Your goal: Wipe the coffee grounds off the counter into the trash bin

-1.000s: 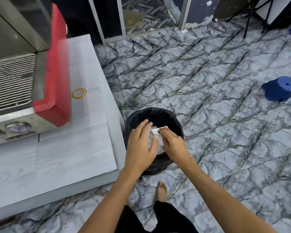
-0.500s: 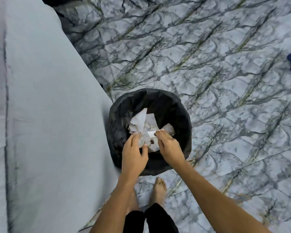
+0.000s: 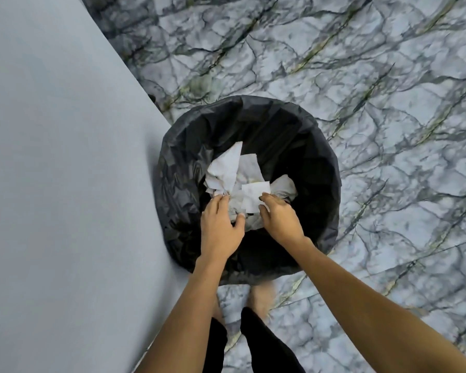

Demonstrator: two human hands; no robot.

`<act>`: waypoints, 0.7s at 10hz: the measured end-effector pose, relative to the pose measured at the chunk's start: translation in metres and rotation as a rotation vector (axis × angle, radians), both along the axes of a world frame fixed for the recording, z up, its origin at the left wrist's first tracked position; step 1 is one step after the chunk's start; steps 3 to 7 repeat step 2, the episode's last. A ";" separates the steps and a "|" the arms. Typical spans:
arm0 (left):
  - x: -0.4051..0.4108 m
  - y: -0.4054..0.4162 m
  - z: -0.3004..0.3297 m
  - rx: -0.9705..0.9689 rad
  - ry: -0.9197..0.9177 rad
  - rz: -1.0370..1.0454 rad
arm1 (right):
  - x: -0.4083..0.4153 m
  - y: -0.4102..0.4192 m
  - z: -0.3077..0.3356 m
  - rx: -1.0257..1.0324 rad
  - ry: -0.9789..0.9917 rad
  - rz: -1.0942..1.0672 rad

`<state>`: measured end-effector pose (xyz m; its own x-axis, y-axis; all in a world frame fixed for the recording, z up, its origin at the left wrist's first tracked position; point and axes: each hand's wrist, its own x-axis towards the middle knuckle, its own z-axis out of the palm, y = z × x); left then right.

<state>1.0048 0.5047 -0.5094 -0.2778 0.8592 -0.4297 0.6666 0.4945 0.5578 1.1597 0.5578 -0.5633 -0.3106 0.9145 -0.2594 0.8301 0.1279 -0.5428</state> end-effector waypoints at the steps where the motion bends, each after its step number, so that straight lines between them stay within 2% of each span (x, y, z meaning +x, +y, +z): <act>1: 0.001 0.001 0.006 0.005 0.021 0.000 | 0.004 -0.003 0.015 -0.030 -0.024 -0.004; 2: 0.001 -0.002 0.013 0.015 0.082 -0.009 | 0.007 -0.005 0.031 -0.031 -0.054 0.008; 7: 0.001 -0.002 0.013 0.015 0.082 -0.009 | 0.007 -0.005 0.031 -0.031 -0.054 0.008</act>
